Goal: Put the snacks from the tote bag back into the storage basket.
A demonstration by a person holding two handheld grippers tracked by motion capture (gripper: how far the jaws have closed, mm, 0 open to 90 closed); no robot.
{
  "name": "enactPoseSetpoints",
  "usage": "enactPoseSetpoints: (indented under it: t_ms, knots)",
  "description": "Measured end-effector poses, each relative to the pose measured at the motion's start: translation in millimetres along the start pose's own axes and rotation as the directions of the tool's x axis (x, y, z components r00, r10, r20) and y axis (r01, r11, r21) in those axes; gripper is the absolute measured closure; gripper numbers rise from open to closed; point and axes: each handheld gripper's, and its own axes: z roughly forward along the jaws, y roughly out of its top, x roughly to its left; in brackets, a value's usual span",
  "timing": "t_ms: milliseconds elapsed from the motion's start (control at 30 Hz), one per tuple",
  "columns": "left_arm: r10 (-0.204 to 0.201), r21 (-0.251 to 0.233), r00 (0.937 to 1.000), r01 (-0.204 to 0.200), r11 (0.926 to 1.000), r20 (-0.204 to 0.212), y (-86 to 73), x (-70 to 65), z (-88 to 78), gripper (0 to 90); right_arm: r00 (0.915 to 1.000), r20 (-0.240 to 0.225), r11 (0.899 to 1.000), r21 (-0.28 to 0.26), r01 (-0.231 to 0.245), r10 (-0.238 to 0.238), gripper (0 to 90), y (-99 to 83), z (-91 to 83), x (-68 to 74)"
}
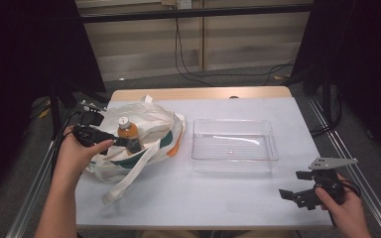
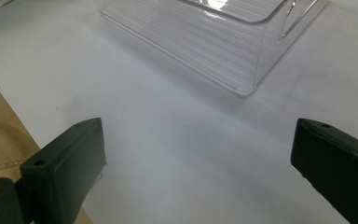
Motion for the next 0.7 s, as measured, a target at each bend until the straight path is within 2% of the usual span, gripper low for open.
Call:
enactPoseSetpoints:
  t_ms: [67,100,133,167,200,300,367,400,700]
  knots:
    - [0.008,0.007,0.9999,-0.008,0.9999,0.008,4.2,-0.9,-0.9,13.8,1.0,-0.002,1.0,0.003,-0.002,0.002,2.6,0.8,0.9,1.3]
    - [0.024,0.02,0.9997,-0.024,0.9995,0.007,6.4,-0.6,-1.4,14.8,1.0,-0.003,1.0,0.002,0.001,-0.001,2.6,1.1,1.3,1.4]
    - [0.016,0.014,0.9999,-0.016,0.9998,0.004,8.4,-1.7,-0.5,15.4,1.0,-0.002,1.0,0.003,0.004,-0.004,2.6,1.2,1.7,1.6]
    - [0.029,0.023,0.9996,-0.029,0.9993,0.009,9.8,-0.9,-0.2,15.6,1.0,-0.005,1.0,0.004,0.002,-0.002,2.6,1.2,1.8,1.8]
    - [0.017,0.025,0.9997,-0.017,0.9995,0.017,11.9,-0.7,0.9,16.3,1.0,-0.005,1.0,0.005,0.001,-0.001,2.6,1.2,1.7,1.9]
    - [0.029,0.046,0.9996,-0.029,0.9985,0.002,17.0,0.3,4.4,18.2,1.0,-0.006,1.0,0.004,-0.003,0.003,2.6,0.7,0.6,1.9]
    - [0.023,0.05,0.9997,-0.023,0.9985,0.006,20.0,0.6,7.2,20.1,1.0,-0.004,1.0,0.0,0.002,-0.002,2.6,0.1,0.4,1.1]
    - [0.035,0.058,0.9994,-0.035,0.9977,0.001,22.2,0.6,8.5,20.9,1.0,-0.001,1.0,-0.002,0.005,-0.005,2.6,0.0,0.4,0.6]
    - [0.051,0.075,0.9983,-0.049,0.996,-0.026,35.6,1.3,14.7,30.2,1.0,-0.002,1.0,0.005,-0.006,0.006,2.6,-0.4,-1.0,0.9]
